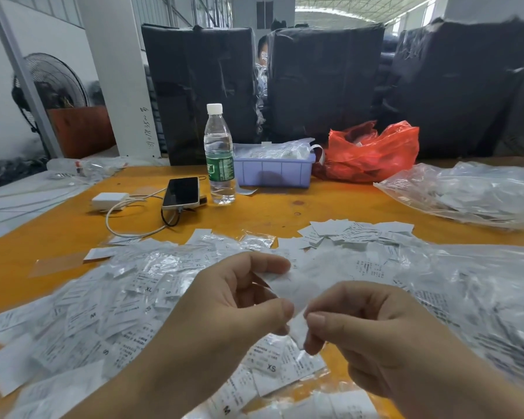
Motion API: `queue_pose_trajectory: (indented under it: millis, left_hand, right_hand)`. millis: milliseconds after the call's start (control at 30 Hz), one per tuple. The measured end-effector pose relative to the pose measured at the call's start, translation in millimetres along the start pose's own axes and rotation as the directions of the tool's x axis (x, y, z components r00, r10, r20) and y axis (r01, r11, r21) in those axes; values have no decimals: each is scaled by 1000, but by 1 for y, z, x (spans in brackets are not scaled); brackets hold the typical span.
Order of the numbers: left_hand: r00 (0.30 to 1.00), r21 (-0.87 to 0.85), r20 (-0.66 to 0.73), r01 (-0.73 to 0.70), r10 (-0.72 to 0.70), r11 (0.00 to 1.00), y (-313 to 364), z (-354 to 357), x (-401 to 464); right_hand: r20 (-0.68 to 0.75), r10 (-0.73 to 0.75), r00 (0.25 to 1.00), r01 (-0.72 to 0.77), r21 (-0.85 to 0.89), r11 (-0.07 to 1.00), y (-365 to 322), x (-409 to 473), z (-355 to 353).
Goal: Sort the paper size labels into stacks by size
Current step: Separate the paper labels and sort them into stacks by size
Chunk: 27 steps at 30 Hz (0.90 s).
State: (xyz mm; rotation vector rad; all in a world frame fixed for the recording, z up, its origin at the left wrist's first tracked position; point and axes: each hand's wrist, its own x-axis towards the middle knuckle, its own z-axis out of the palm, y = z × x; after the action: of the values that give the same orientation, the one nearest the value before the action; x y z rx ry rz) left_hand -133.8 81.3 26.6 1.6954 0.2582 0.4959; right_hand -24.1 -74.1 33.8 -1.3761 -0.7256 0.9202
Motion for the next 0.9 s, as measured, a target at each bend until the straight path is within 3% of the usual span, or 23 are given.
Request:
queue_pose_trajectory:
  millis: [133,300,533,667,900]
  left_hand:
    - [999,88,-17,-41,43,995,-1,1,-1]
    - [998,166,7,-66,66,984,2,3,-6]
    - [997,172,10,-79,78,982,2,2,-4]
    - [994,54,-49,-91,94,994,4,-1,-2]
    - [981,-195,-176,-120,85,973,12,-4,-1]
  right_hand:
    - [36,-8,999,9,-18,1000,-3,-2,3]
    - [-96,-191,977,160,-265,951,2,1,-3]
    - [-76,-253,965,192,-454,870,8,-1,-2]
    - [-68,-168,983,135,-342,930,0,-3,-2]
    - [-46,-1,999,2,41,999,-5,-2,0]
